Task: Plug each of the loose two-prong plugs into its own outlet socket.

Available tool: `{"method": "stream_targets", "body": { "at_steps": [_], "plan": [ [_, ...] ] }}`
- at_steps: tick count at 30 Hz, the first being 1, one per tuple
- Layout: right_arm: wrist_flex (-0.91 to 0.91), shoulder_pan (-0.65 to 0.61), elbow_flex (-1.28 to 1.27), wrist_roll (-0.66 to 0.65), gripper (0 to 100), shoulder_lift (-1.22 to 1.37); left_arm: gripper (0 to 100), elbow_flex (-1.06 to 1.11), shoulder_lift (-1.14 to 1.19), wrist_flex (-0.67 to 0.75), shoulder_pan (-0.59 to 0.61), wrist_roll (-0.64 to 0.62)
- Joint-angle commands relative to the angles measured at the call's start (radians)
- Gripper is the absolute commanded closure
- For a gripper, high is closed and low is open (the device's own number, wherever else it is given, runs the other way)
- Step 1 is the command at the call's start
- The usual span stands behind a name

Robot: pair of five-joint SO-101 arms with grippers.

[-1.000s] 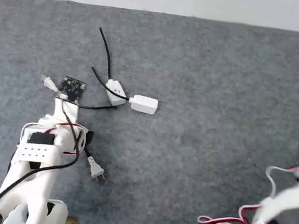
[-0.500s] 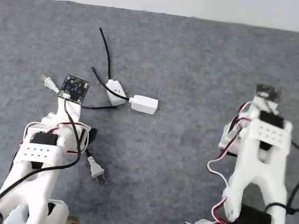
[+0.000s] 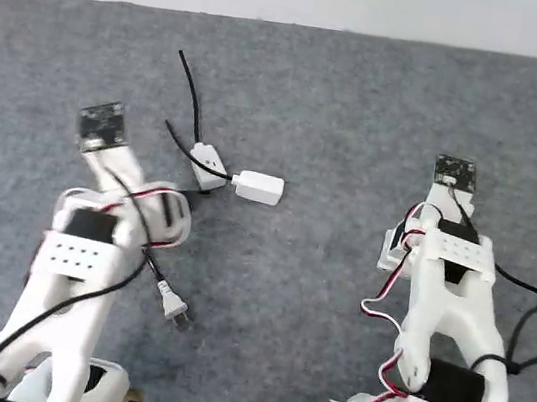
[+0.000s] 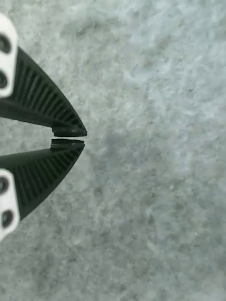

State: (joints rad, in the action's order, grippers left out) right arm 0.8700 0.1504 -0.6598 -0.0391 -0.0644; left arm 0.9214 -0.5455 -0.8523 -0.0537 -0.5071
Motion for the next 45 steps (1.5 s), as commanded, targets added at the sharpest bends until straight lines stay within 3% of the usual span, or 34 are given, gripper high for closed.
{"method": "stream_targets", "body": {
  "at_steps": [1, 8, 14, 26, 36, 45],
  "plan": [
    [-0.018, -0.010, 0.014, -0.018, 98.7, 0.001, 74, -0.153, 0.087, 0.005, -0.078, -0.069],
    [-0.033, -0.012, 0.021, -0.018, 98.7, 0.004, 74, -0.433, 0.505, 0.006, -0.083, -0.213],
    [-0.051, -0.028, 0.020, -0.040, 98.7, 0.004, 74, -0.604, 0.675, 0.002, -0.086, -0.345],
    [-0.054, -0.054, 0.017, -0.041, 98.7, 0.005, 74, -0.671, 0.767, -0.072, -0.097, -0.423],
    [-0.054, -0.054, 0.017, -0.046, 98.7, 0.005, 74, -0.673, 0.818, -0.002, -0.161, -0.430],
    [-0.050, -0.054, 0.017, -0.046, 98.7, 0.005, 74, -0.914, 1.022, -0.107, -0.175, -0.489]
  ]
}}
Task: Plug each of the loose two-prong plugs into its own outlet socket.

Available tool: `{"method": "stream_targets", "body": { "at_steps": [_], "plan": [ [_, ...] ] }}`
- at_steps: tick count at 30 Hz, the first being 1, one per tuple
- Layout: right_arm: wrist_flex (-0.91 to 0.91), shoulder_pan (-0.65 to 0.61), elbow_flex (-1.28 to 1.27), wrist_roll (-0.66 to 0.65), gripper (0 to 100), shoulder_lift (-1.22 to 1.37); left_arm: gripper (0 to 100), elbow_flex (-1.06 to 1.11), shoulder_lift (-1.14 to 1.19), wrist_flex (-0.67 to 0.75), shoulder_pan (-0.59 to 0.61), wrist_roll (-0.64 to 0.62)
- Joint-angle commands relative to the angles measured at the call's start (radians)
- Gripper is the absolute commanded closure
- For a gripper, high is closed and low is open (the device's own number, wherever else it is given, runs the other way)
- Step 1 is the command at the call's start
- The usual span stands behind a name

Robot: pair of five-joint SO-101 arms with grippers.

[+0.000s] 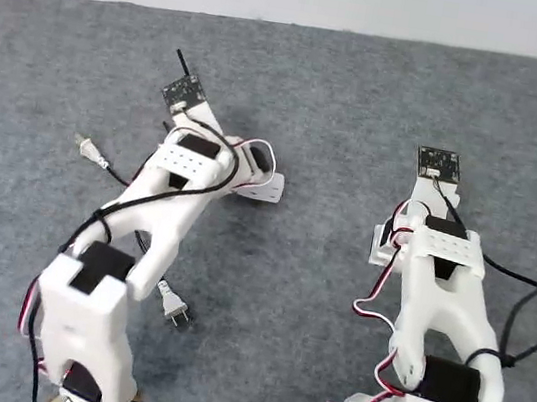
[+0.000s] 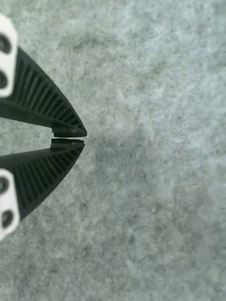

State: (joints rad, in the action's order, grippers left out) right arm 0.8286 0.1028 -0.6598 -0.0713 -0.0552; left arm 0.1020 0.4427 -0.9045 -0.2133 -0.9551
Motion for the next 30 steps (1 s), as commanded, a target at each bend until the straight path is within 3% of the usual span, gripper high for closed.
{"method": "stream_targets", "body": {
  "at_steps": [1, 5, 11, 14, 21, 27, 30],
  "plan": [
    [-0.008, -0.007, 0.017, -0.014, 98.7, -0.004, 74, -0.119, 0.055, -0.074, -0.015, -0.043],
    [-0.010, -0.007, 0.017, -0.014, 98.7, -0.004, 76, -0.213, 0.121, -0.146, -0.015, -0.043],
    [-0.010, -0.008, 0.015, -0.014, 98.7, -0.004, 98, -0.298, 0.184, -0.189, -0.044, 0.005],
    [-0.012, -0.008, 0.015, -0.014, 98.7, -0.004, 99, -0.305, 0.187, -0.189, -0.054, 0.081],
    [-0.012, -0.008, 0.015, -0.014, 98.7, -0.004, 99, -0.314, 0.181, -0.279, -0.104, 0.115],
    [-0.012, -0.008, 0.015, -0.014, 98.7, -0.004, 99, -0.318, 0.052, -0.457, -0.100, 0.379],
    [-0.012, -0.008, 0.015, -0.014, 98.7, -0.004, 99, -0.314, 0.002, -0.555, -0.095, 0.445]
  ]
}}
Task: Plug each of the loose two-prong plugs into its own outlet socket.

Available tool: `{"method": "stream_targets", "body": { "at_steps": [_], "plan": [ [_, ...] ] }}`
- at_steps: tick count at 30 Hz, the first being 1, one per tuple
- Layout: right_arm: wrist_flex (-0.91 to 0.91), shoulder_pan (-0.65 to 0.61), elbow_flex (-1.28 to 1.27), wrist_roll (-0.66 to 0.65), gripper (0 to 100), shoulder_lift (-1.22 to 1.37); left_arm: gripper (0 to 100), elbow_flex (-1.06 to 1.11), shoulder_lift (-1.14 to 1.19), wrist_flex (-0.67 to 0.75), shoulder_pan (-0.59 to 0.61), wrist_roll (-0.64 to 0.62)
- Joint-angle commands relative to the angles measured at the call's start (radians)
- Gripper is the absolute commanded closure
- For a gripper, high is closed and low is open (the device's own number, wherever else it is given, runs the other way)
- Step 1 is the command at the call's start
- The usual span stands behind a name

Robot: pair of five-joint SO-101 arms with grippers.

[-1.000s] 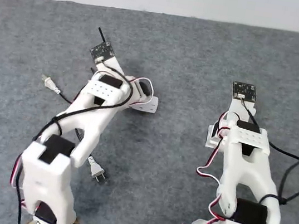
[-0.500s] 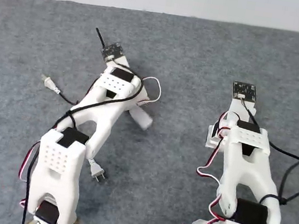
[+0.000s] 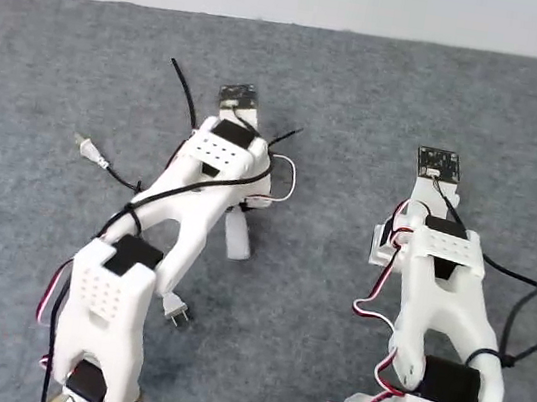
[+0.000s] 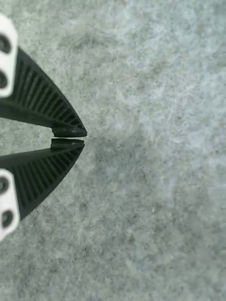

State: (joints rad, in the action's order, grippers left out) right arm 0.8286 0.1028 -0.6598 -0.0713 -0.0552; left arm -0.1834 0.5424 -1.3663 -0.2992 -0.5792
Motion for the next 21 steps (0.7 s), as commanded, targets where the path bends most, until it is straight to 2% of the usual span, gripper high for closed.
{"method": "stream_targets", "body": {
  "at_steps": [1, 9, 12, 17, 19, 21],
  "plan": [
    [-0.012, -0.008, 0.015, -0.014, 98.7, -0.004, 99, -0.018, -0.112, -0.114, -0.005, 0.081],
    [-0.012, -0.008, 0.015, -0.015, 98.7, -0.004, 99, 0.133, -0.216, -0.143, 0.078, 0.215],
    [-0.012, -0.008, 0.015, -0.015, 98.7, -0.004, 99, 0.191, -0.235, -0.127, 0.044, 0.244],
    [-0.013, -0.008, 0.015, -0.015, 98.7, -0.004, 98, 0.274, -0.183, 0.020, -0.066, 0.247],
    [-0.013, -0.008, 0.015, -0.035, 98.7, -0.004, 93, 0.272, -0.158, 0.031, -0.086, 0.247],
    [-0.013, -0.008, 0.015, -0.044, 98.7, -0.004, 84, 0.262, -0.153, 0.032, -0.087, 0.247]
  ]
}}
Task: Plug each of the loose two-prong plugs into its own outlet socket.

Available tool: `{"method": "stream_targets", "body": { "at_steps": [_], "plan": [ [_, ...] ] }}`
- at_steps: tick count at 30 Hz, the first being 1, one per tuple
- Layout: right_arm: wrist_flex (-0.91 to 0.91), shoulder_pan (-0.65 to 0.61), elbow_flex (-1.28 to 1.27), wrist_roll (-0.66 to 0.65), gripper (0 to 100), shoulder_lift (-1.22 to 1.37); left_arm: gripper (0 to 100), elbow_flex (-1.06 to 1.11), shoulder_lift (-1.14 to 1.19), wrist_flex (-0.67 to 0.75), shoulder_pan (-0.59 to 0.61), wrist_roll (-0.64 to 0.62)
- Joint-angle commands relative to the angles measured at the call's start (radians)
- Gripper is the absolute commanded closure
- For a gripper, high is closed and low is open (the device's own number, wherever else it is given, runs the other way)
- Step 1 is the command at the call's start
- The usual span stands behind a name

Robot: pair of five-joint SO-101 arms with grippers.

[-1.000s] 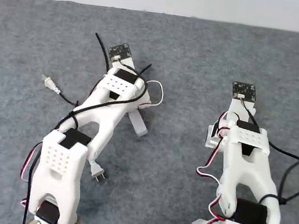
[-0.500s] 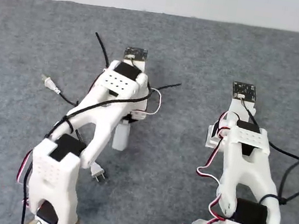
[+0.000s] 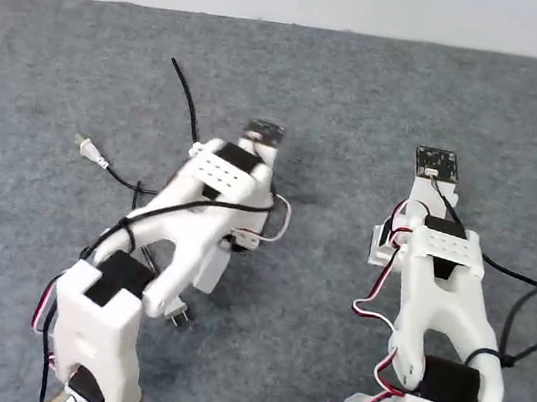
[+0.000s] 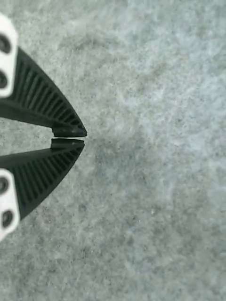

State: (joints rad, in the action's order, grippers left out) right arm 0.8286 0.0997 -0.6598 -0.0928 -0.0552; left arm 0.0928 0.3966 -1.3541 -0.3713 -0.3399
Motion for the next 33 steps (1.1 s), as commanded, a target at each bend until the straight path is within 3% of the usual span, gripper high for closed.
{"method": "stream_targets", "body": {
  "at_steps": [1, 4, 6, 13, 18, 21, 26, 30, 33],
  "plan": [
    [-0.013, -0.005, 0.015, -0.023, 98.7, -0.004, 78, -0.019, -0.011, 0.020, -0.011, 0.008],
    [-0.013, -0.005, 0.015, -0.026, 98.7, -0.004, 66, -0.025, -0.028, 0.021, -0.005, 0.009],
    [-0.013, -0.005, 0.015, -0.026, 98.7, -0.004, 64, -0.024, -0.057, 0.014, -0.005, 0.012],
    [-0.013, -0.015, 0.015, -0.026, 98.7, -0.004, 64, 0.099, -0.315, -0.006, 0.008, 0.117],
    [-0.013, -0.015, 0.014, -0.026, 98.7, -0.004, 64, 0.280, -0.582, 0.002, 0.089, 0.219],
    [-0.012, -0.013, 0.014, -0.026, 98.9, -0.004, 64, 0.433, -0.690, 0.101, 0.181, 0.258],
    [-0.012, -0.015, 0.014, -0.028, 98.9, -0.004, 64, 0.641, -0.720, 0.310, 0.305, 0.293],
    [-0.012, -0.015, 0.014, -0.028, 98.9, -0.004, 67, 0.648, -0.690, 0.321, 0.367, 0.279],
    [-0.012, -0.015, 0.014, -0.028, 98.9, -0.004, 77, 0.625, -0.640, 0.319, 0.334, 0.279]
  ]
}}
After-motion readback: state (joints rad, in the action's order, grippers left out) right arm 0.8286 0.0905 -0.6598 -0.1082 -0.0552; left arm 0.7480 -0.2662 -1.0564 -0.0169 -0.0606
